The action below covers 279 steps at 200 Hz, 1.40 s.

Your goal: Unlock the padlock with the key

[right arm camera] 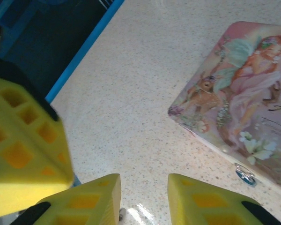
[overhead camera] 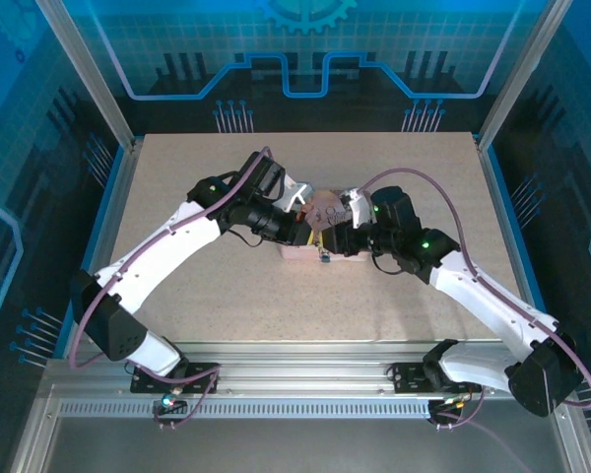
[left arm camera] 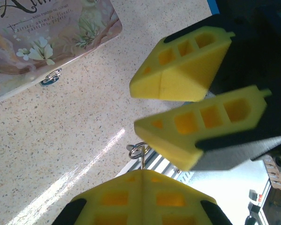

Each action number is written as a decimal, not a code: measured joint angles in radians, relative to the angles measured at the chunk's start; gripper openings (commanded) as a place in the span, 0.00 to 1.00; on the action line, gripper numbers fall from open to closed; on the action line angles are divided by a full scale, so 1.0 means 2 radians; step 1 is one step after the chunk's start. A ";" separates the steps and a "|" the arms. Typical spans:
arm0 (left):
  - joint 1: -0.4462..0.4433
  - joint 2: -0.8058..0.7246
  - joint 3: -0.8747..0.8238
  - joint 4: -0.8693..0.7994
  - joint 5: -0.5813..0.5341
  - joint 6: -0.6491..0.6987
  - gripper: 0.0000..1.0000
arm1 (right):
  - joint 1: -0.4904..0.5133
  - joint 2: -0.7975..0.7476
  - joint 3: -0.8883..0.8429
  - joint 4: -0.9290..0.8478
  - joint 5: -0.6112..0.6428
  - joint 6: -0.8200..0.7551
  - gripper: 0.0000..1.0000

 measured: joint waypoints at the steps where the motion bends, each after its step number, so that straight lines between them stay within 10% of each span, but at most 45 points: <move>1: 0.000 0.000 0.000 0.000 0.000 0.000 0.00 | 0.000 0.000 0.000 0.000 0.000 0.000 0.34; 125: 0.000 -0.010 -0.002 0.025 0.017 0.000 0.00 | -0.064 -0.054 -0.092 0.132 -0.163 0.064 0.53; 279: 0.004 -0.029 -0.016 0.080 0.080 -0.027 0.00 | -0.075 -0.083 -0.117 0.251 -0.254 0.118 0.49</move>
